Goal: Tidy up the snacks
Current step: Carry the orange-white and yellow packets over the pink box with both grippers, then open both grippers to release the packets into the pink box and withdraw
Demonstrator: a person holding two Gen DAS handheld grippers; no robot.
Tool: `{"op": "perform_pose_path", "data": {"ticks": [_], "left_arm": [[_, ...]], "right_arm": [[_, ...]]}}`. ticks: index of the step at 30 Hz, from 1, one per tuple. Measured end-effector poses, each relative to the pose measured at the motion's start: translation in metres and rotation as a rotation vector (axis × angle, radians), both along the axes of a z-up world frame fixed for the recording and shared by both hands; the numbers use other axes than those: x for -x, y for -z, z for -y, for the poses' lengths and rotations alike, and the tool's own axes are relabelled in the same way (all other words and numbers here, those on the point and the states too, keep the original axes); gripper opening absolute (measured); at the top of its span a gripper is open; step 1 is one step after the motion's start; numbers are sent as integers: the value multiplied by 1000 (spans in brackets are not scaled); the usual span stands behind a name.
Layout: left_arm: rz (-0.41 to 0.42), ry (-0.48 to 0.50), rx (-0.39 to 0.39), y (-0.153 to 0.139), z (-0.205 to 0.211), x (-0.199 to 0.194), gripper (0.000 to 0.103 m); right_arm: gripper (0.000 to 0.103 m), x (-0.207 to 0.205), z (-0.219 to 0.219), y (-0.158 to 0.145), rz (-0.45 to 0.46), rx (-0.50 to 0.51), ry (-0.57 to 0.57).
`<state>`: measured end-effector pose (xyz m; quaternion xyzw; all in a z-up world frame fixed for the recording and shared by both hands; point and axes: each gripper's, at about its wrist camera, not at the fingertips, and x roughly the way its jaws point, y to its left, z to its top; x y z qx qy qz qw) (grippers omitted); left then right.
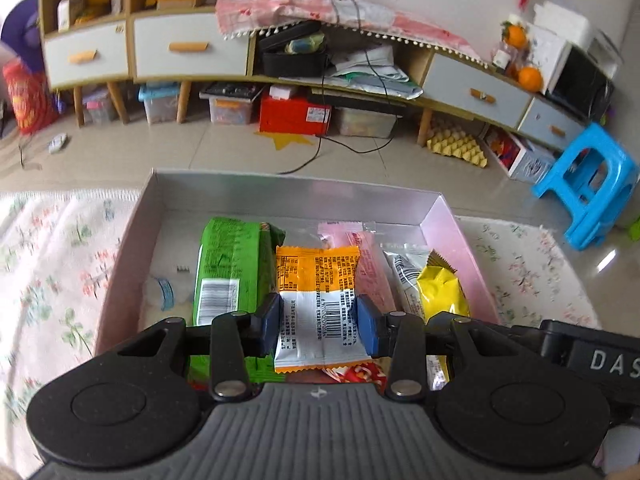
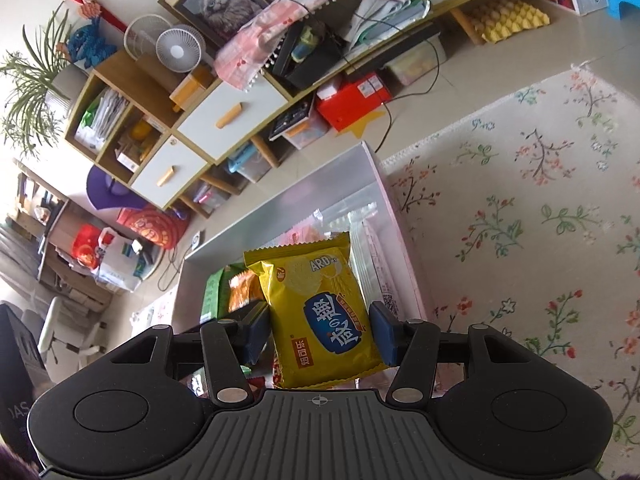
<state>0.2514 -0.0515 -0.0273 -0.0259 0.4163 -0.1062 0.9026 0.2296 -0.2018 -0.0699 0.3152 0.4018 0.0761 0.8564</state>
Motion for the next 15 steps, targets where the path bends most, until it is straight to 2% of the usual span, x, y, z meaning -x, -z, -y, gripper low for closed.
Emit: {"op": "perform_pose_path", "data": {"ticks": [5,7,12,15], "left_arm": [[27,45,-90,4,9,-3,38],[23,42,-79,6,9,-4,38],[30,5,13,3,-1,-4,40],[42,16,8,0,0,0,39]], "right_arm": [[53,-1,2,0,7,-14,9],[53,-1,4,0,6,-20,15],[55,0,6,0,7,-23,16],[56,1,8,1,2,-35,31]]}}
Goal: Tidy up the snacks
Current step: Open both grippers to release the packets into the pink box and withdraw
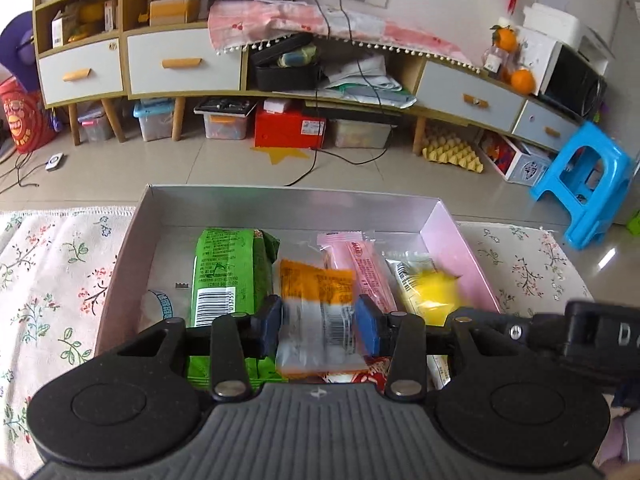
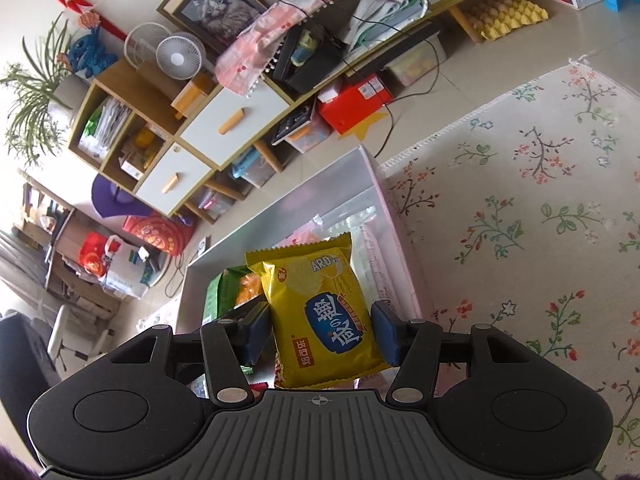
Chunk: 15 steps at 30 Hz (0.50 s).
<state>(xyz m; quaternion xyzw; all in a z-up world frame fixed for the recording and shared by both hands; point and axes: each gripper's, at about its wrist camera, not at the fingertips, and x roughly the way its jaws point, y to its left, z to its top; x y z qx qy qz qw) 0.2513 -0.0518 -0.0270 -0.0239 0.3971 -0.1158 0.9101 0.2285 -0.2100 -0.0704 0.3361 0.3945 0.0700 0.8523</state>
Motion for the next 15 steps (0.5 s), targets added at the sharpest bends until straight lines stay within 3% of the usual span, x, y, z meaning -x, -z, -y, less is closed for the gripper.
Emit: {"op": "perform_pose_path", "data": {"ticks": [3,15], "left_arm": [[13,5,15,-3,0,3,48],[8,7,15,-13,0,22,59]], "right_arm": [[56,2,1,-1,9,-25,1],[62,18,1,-27,24,73,-4]]}}
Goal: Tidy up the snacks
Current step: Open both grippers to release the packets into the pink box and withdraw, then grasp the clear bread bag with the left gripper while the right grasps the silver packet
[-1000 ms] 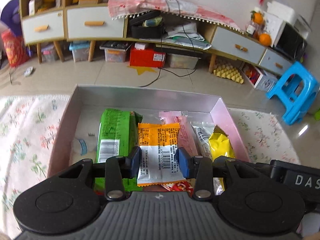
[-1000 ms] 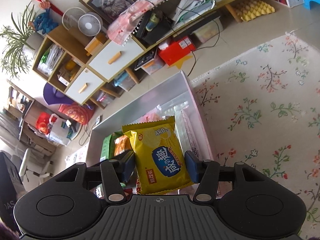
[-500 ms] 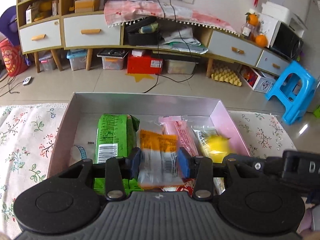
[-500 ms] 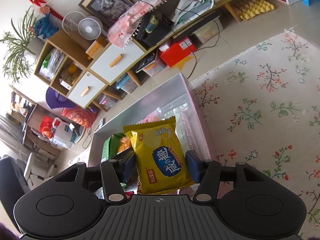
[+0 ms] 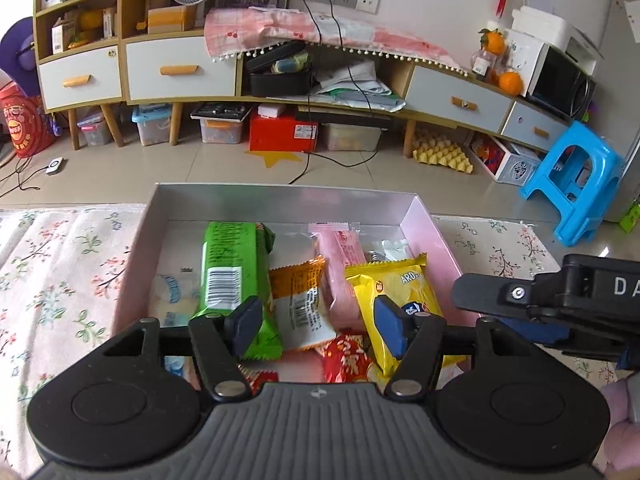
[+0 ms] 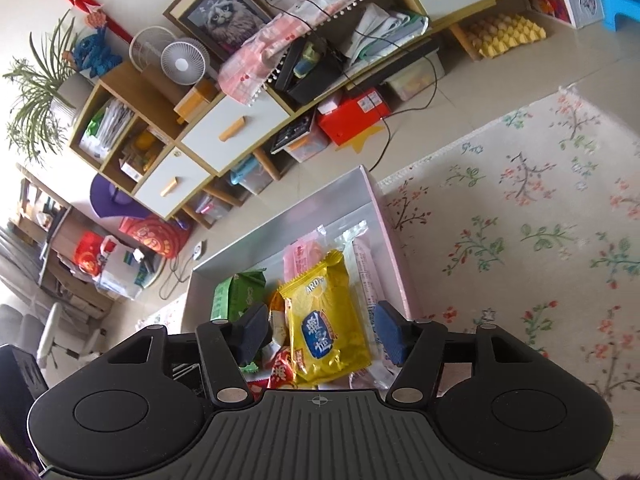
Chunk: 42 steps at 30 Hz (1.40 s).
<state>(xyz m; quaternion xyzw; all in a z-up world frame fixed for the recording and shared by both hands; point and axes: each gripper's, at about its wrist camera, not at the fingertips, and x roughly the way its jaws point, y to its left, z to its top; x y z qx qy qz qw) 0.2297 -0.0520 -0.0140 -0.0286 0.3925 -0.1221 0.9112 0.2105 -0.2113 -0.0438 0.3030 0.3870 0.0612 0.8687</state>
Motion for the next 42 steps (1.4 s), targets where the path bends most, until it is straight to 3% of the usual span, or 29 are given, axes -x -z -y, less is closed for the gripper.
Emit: {"op": "perform_pose_path", "data": {"ticks": [3,10,12,22,24,36,42], "left_arm": [[-4,-8,16,-5,-5,7,60],[-13,-23,12,-15,-10,31,75],[-11,-25,3,-17,-11,38,77],[-44,-65,13,-27,-23,76,100],[-47,-79,12,-28,-27,83,102],[-109,-121,-22,-15,-39,123,103],[-151,-126,-59,2,-39,135,103]], "right_arm": [[64,7,0,-8,3,20,-1],[66,28,-7,-25,0,70,-25],[73,35,-9,-30,-2,89,-31],[79,76,-25,-49,-7,152,-84],[85,84,-27,-50,-13,162,-94],[95,122,-41,-43,-26,237,-131],[95,127,-47,-20,-143,347,-150]]}}
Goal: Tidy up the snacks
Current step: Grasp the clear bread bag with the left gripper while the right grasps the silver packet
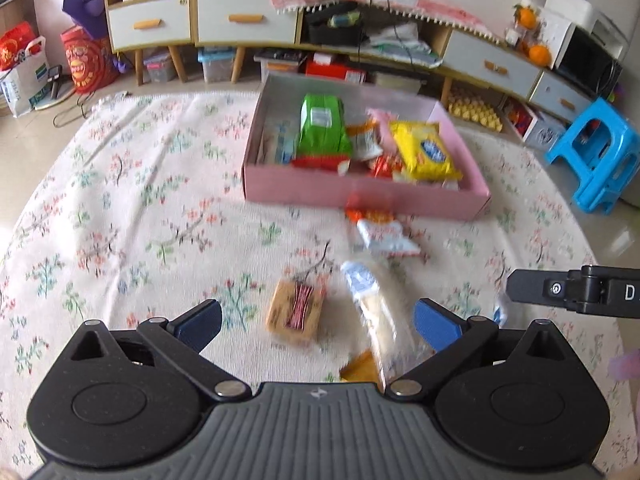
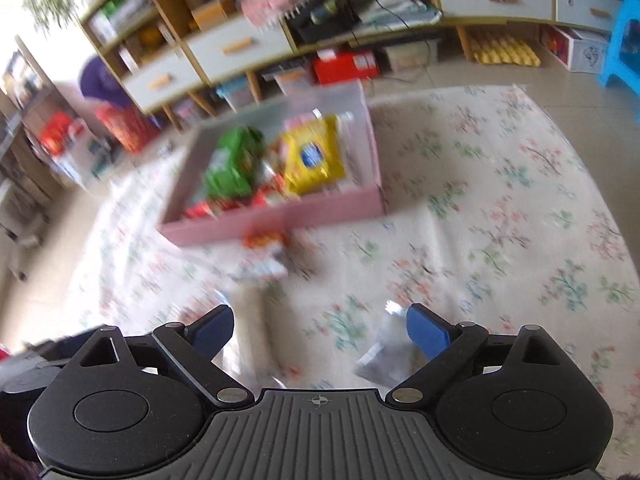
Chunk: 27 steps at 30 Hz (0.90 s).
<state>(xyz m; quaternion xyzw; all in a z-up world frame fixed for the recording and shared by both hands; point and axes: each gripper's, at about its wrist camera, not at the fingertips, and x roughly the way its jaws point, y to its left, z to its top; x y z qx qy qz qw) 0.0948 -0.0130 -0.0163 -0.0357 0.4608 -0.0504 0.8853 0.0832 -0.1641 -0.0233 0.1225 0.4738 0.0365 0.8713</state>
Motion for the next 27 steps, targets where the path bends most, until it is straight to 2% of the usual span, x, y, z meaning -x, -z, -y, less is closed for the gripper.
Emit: {"op": "perform_pose_path", "data": {"ticks": [5,9,14,18,20,22,24,27], "left_arm": [[-37,-51,13,10,1,2,102],[-46,-76,38,15,12,1,102],[-51,-76,55,22,33,-1,92],[-53,-61,30,30,50,-5,80],[-55,-59,11,33,55,-7,77],[-62,-58,3,36,58,-8,74],[-65,-55,-5,39,60,-9,71],[-63,-56,-34,42,61,-10,65]], "right_arm": [[95,-4,11,18,-61,61,37],[95,-8,27,31,-110,40,108],[95,-12,37,43,-148,1,158],[91,-14,33,45,-141,52,143],[86,-16,32,47,-144,70,145],[82,-17,35,51,-159,47,149],[69,-18,38,54,-180,4,150],[57,-19,37,56,-195,-21,144]]}}
